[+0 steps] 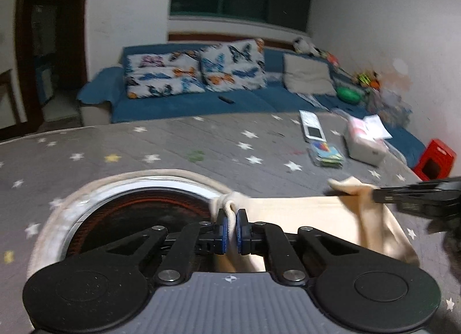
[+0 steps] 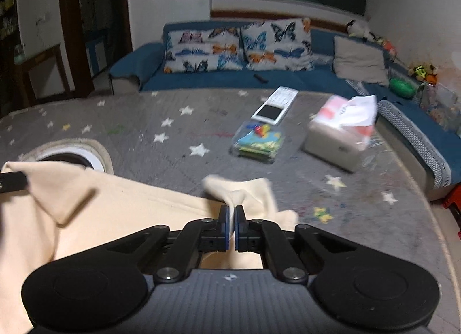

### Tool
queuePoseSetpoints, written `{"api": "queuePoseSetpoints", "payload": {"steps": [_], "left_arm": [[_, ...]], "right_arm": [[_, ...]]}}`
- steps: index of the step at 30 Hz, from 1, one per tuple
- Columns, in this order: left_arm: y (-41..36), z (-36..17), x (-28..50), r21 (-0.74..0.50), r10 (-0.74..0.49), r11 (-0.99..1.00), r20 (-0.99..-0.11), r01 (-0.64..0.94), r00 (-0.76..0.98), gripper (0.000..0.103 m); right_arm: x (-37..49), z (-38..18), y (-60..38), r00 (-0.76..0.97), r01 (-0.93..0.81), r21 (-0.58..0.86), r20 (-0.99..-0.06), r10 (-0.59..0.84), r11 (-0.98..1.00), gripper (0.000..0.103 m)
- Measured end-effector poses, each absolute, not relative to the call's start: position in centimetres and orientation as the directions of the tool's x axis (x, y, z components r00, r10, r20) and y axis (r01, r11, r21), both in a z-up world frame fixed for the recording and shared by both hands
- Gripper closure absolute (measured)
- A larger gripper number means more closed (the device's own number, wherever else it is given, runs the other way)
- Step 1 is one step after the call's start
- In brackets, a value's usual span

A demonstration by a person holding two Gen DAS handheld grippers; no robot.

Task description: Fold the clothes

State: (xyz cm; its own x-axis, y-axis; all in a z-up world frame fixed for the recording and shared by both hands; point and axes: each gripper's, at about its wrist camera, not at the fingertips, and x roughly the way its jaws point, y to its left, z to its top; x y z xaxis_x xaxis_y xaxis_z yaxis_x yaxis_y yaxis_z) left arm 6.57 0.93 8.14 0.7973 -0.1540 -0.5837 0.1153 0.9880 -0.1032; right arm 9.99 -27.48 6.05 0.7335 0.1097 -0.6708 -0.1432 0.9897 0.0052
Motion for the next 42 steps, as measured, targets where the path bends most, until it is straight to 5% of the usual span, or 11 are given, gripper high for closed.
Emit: {"api": "queuePoseSetpoints", "payload": {"steps": [13, 19, 29, 31, 33, 42], "left_arm": [[11.5, 6.7, -4.1, -0.174, 0.04, 0.968, -0.603, -0.18, 0.796, 0.098], [13.6, 5.0, -6.8, -0.194, 0.07, 0.948, -0.644, -0.252, 0.762, 0.098], [12.4, 5.4, -7.7, -0.126, 0.074, 0.97, -0.659, -0.208, 0.748, 0.087], [11.8, 5.9, -8.1, -0.113, 0.068, 0.976, -0.646, -0.184, 0.76, 0.072], [11.2, 6.4, -8.6, -0.104, 0.055, 0.983, -0.63, -0.154, 0.775, 0.068], [6.0, 8.0, -10.4, -0.14, -0.151, 0.987, -0.606, 0.082, 0.781, 0.061]], "right_arm": [[-0.5, 8.6, -37.8, 0.834, 0.08, 0.09, -0.551, -0.017, 0.993, 0.101], [-4.3, 5.6, -42.3, 0.79, 0.231, 0.122, -0.602, -0.113, 0.965, 0.101], [-6.2, 3.3, -45.5, 0.736, 0.307, 0.112, -0.658, -0.161, 0.945, 0.094], [-6.1, 3.5, -45.4, 0.742, 0.293, 0.109, -0.652, -0.154, 0.95, 0.085], [-5.9, 3.6, -45.2, 0.745, 0.288, 0.113, -0.651, -0.148, 0.951, 0.083], [-5.0, 4.3, -44.8, 0.775, 0.285, 0.153, -0.617, -0.134, 0.946, 0.083]]}}
